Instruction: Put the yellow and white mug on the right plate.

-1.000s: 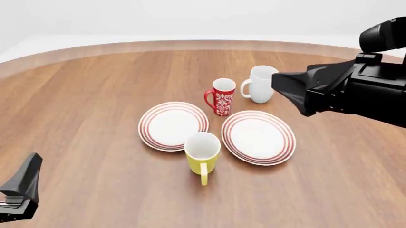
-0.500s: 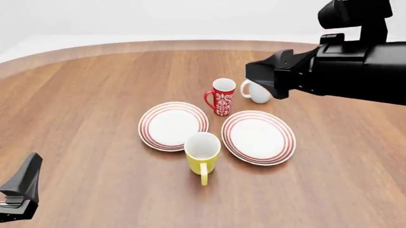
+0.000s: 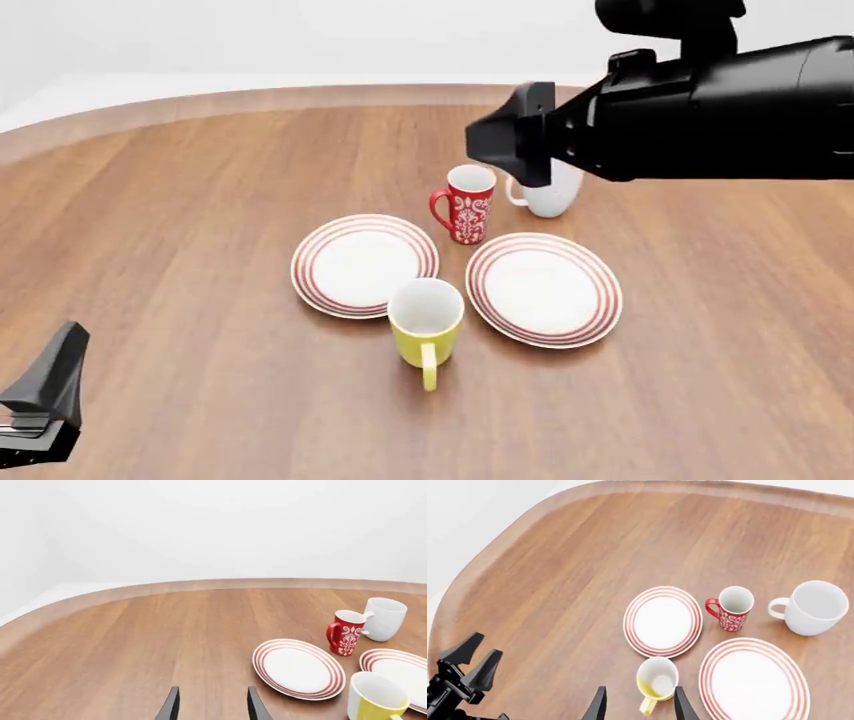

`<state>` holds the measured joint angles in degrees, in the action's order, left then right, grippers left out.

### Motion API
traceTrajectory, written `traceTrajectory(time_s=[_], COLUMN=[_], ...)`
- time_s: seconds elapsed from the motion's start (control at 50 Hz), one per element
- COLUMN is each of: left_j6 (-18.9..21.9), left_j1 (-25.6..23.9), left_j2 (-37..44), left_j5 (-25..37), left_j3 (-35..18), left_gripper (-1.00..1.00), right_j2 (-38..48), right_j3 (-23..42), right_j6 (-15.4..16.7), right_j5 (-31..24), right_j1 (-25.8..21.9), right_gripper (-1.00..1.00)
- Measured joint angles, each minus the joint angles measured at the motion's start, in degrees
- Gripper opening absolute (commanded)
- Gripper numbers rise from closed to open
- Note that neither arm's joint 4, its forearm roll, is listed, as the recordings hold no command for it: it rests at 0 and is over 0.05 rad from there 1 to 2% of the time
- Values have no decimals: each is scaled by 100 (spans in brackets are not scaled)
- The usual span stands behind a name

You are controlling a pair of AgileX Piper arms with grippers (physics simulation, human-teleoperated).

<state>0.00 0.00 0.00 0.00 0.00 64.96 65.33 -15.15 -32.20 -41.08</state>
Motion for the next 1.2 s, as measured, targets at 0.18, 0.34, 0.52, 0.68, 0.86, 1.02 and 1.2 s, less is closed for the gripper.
traceTrajectory(time_s=[0.18, 0.34, 0.52, 0.68, 0.86, 1.02, 1.2], left_j6=[0, 0, 0, 0, 0, 0, 0], left_j1=[0, 0, 0, 0, 0, 0, 0], left_j2=[0, 0, 0, 0, 0, 0, 0], left_j5=[0, 0, 0, 0, 0, 0, 0], left_j3=[0, 0, 0, 0, 0, 0, 0], left_gripper=[100, 100, 100, 100, 100, 100, 100], right_j2=[86, 184, 271, 338, 451, 575, 853], right_j3=[106, 76, 22, -55, -189, -378, -713], right_j6=[-102, -189, -265, -338, -423, -541, -696], right_j5=[-126, -140, -141, -103, 42, 274, 758], right_j1=[-43, -76, -88, -87, -103, -134, -77], right_gripper=[100, 100, 100, 100, 100, 100, 100])
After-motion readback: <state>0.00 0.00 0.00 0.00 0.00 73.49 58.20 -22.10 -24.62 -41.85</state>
